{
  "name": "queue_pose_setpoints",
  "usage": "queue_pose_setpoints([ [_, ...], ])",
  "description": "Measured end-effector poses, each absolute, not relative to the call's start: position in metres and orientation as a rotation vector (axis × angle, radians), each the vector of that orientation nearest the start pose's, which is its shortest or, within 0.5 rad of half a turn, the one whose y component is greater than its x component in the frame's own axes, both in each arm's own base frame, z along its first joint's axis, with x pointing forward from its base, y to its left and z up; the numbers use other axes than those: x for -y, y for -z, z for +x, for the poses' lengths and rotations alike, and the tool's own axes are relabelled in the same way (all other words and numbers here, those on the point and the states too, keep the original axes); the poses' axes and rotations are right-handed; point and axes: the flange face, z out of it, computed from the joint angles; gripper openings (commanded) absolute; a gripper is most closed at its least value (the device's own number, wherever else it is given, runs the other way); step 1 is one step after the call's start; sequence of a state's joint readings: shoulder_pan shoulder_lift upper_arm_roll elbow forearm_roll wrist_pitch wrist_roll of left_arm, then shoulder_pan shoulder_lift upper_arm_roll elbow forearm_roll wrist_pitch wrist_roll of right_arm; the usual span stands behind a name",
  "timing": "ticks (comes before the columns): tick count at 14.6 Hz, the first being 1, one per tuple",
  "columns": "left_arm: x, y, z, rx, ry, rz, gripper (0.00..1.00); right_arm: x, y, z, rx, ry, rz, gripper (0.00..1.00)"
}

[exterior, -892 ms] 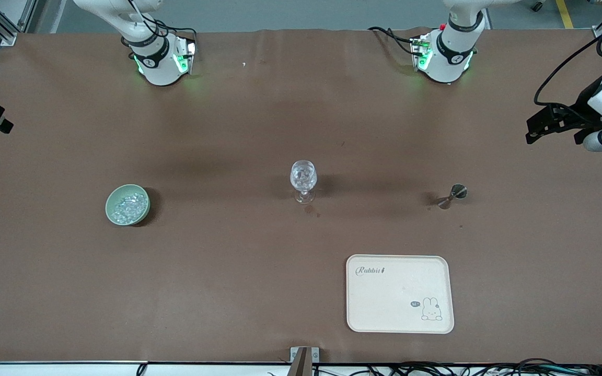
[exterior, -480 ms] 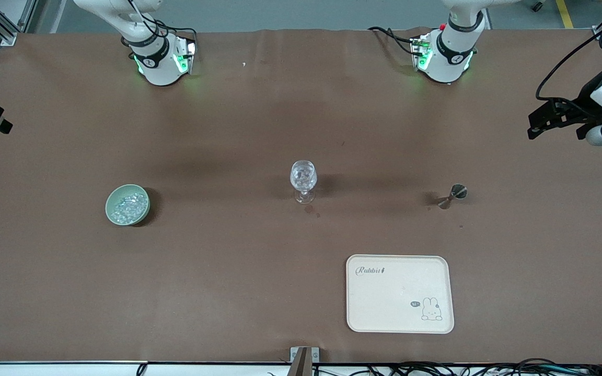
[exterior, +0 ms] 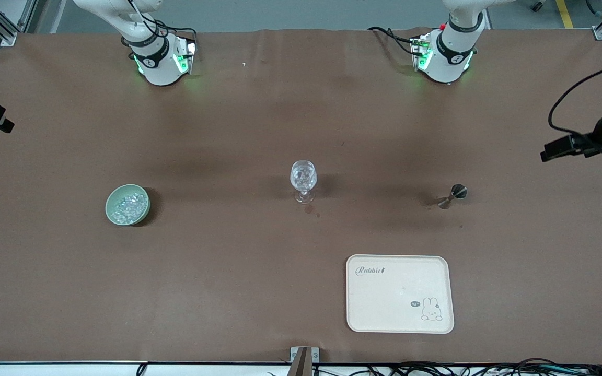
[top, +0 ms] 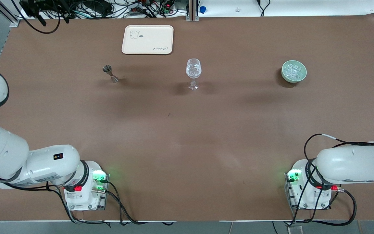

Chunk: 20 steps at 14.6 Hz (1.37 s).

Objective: Pour wine and add ice with both arms
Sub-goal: 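Reach the right gripper toward the ice bowl while the left gripper reaches the pourer, then grasp an ice cube with the right gripper while the left gripper grasps the pourer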

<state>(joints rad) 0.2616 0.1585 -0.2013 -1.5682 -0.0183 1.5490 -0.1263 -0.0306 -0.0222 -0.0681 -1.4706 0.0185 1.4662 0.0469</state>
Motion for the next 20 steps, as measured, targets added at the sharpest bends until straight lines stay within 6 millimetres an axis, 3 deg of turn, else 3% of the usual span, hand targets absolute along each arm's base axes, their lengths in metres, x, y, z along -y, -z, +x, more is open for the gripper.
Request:
queue_pose_setpoints([
  [2, -0.066, -0.49, 0.601, 0.544, -0.419, -3.18, 0.99, 0.052, -0.664, 0.536, -0.185, -0.005, -3.116, 1.0],
  [5, -0.09, -0.415, 0.615, 0.904, -0.648, -3.143, 0.89, 0.053, -0.617, 0.547, -0.169, -0.062, -3.116, 1.0],
  [9, -0.089, -0.314, 0.632, 1.303, -0.907, -3.029, 0.84, 0.047, -0.509, 0.566, -0.138, -0.082, -3.12, 1.0],
  [13, -0.092, -0.228, 0.63, 1.585, -1.239, -2.941, 0.84, 0.046, -0.398, 0.567, -0.019, -0.054, -3.129, 1.0],
  [17, -0.098, -0.179, 0.622, 1.7, -1.415, -2.875, 0.81, 0.041, -0.311, 0.552, 0.059, 0.022, -3.141, 1.0],
  [20, -0.09, -0.158, 0.62, 1.762, -1.52, -2.847, 0.79, 0.037, -0.279, 0.553, 0.113, 0.043, -3.146, 0.92],
])
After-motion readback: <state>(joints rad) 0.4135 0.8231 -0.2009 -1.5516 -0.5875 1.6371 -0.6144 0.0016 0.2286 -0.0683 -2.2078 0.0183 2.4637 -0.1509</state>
